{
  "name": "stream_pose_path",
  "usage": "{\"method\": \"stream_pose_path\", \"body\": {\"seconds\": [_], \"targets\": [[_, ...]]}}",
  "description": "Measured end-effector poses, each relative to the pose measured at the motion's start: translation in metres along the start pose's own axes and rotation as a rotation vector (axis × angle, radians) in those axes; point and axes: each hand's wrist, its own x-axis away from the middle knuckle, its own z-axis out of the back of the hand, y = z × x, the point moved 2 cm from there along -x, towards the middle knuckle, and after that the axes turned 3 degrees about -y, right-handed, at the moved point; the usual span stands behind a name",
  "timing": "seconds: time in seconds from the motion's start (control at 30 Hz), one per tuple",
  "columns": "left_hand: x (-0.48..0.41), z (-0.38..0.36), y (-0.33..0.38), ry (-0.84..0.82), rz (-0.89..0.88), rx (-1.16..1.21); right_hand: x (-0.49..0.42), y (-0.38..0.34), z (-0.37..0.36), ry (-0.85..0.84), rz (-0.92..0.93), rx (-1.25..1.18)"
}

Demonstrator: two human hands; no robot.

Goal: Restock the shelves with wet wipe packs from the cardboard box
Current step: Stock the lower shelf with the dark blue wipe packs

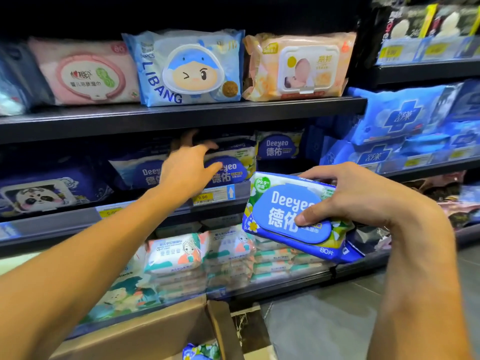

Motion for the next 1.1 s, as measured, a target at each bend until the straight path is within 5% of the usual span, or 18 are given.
{"method": "stream_pose_path", "body": {"seconds": [0.07,0.13,0.2,0.33,0.53,0.67,0.77,0.9,1.1], "targets": [[0.018,0.011,0.019,-0.041,-0.159,0.456,0.007,-0.004,0.004,0.008,0.018,0.011],[0.041,0.015,0.036,-0.411,-0.137,0.961,0.012,-0.007,0.007,0.019,0.038,0.000],[0.058,0.009,0.046,-0.691,-0.094,1.174,0.016,-0.011,0.008,0.018,0.076,-0.029],[0.075,0.001,0.054,-0.827,-0.152,1.516,0.020,-0.019,0.007,-0.020,0.166,-0.059],[0.077,0.017,0.059,-0.601,-0.140,1.472,0.014,-0.017,0.006,0.035,0.220,-0.115],[0.064,0.014,0.061,-0.463,0.156,1.458,-0.010,0.008,0.016,0.387,0.212,-0.226],[0.050,0.010,0.066,-0.474,0.325,1.422,-0.017,0.037,0.014,0.335,-0.007,-0.322],[0.033,0.010,0.085,-0.511,0.256,1.389,-0.026,0.058,-0.006,0.208,0.020,-0.623],[0.012,0.000,0.101,-0.509,0.085,1.349,-0.045,0.074,-0.006,0.333,0.134,-0.884]]}}
